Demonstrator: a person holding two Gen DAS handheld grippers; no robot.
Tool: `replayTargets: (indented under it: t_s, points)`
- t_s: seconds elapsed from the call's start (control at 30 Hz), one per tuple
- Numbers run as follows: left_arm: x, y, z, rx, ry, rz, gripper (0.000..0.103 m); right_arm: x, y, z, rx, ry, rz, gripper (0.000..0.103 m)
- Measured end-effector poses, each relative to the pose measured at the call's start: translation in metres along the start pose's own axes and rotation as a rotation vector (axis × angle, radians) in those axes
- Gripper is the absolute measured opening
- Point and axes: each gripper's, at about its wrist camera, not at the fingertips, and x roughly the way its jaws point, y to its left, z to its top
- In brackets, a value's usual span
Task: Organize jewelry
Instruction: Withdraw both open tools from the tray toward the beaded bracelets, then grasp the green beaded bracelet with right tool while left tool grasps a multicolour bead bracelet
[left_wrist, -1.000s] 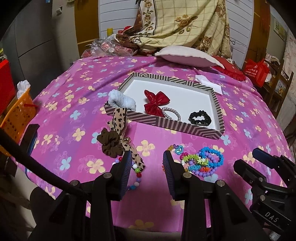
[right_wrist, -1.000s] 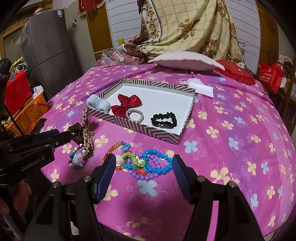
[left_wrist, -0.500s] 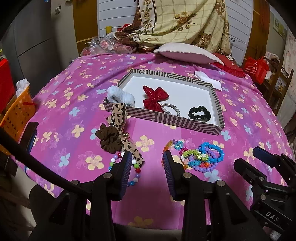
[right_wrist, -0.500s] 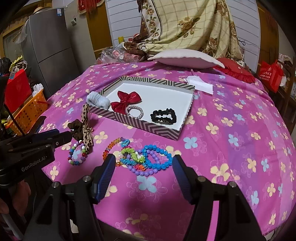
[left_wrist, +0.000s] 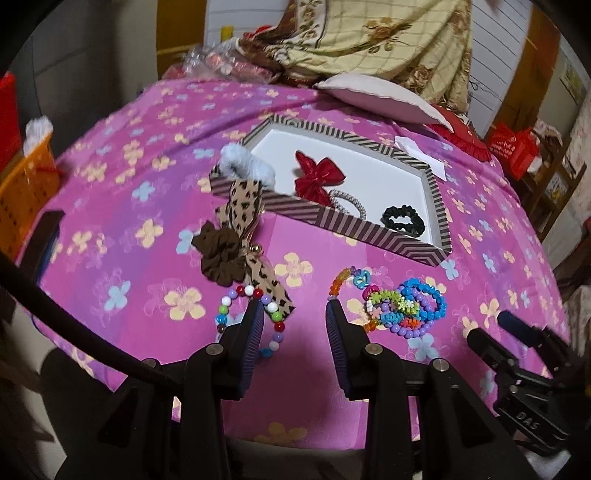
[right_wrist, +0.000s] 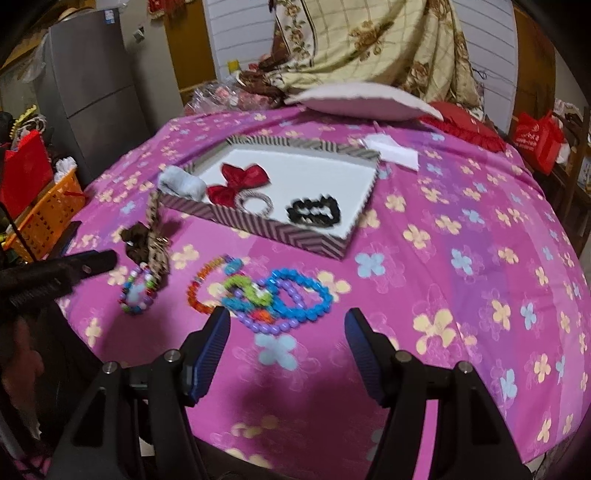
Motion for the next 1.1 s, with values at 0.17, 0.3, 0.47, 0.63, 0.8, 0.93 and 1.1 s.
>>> replayTargets:
  t_s: [0.17,0.3,0.47,0.63,0.8,0.93,1.1]
  points:
    - [0.008,0.011,0.002,-0.043,0.022,-0.012,0.04,0.013,-0.008,-0.006,0.007,0.019,0.021,0.061]
    - [0.016,0.028,0.007,-0.102,0.053,-0.033,0.04,0.021,0.003,-0.003,-0.041,0.022,0.064,0.055]
    - [0.021,0.054,0.011,-0.177,0.082,-0.054,0.04,0.042,0.023,0.002,-0.121,0.045,0.103,0.049]
    - [0.022,0.075,0.01,-0.23,0.095,-0.062,0.04,0.066,0.032,0.006,-0.173,0.083,0.101,0.037]
    - [0.031,0.079,0.004,-0.23,0.128,-0.063,0.04,0.078,0.029,0.009,-0.169,0.091,0.105,0.024]
    - [0.04,0.077,0.0,-0.228,0.153,-0.057,0.04,0.076,0.026,0.009,-0.165,0.068,0.131,0.012]
    - [0.045,0.077,-0.001,-0.214,0.155,-0.03,0.04,0.06,0.016,0.012,-0.106,0.038,0.188,0.012]
